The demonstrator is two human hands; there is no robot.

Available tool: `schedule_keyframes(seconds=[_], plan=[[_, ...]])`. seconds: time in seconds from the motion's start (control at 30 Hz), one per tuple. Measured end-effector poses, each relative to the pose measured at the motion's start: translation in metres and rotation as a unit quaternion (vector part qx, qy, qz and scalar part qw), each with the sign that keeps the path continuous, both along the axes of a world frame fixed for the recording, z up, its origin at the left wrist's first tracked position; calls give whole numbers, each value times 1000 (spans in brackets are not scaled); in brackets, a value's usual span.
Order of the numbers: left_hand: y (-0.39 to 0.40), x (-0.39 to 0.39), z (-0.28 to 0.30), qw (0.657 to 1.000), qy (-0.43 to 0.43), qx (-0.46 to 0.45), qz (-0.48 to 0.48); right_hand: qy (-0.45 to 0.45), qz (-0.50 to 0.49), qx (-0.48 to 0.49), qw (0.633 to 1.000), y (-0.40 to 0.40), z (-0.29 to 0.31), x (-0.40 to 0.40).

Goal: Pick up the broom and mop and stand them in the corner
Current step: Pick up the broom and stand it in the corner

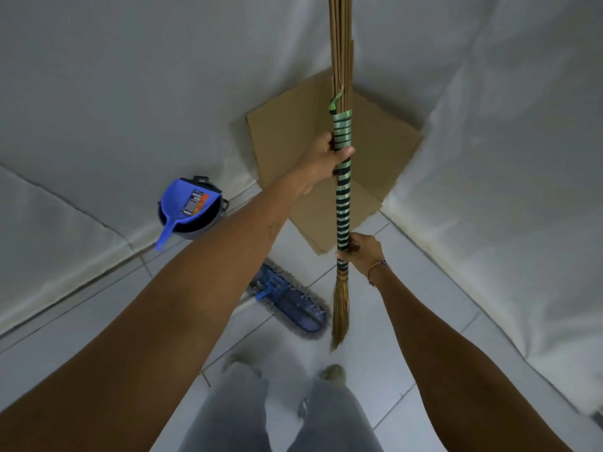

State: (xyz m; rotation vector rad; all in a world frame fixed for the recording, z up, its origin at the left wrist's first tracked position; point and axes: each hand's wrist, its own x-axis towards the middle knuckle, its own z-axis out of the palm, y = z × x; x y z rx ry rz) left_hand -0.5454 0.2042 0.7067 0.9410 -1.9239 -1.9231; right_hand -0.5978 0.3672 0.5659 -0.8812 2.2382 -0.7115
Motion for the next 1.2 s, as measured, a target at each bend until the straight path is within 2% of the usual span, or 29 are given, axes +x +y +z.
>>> schedule_keyframes(seconds=[0.2, 0.53, 0.8, 1.0, 1.2], plan=[[16, -72, 21, 999, 40, -8, 26, -18, -17, -47, 999, 13, 13, -81], [-26, -204, 14, 997, 58, -43, 11, 12, -51, -68, 996, -32, 7, -209], [-140, -306, 7, 998, 57, -37, 16, -24, -44, -80, 995, -145, -8, -319], [-232, -358, 19, 996, 49, -63, 39, -118, -36, -87, 989, -244, -2, -372], [-312, -400, 5, 994, 29, -80, 70, -112, 0, -67, 991, -336, -18, -419]])
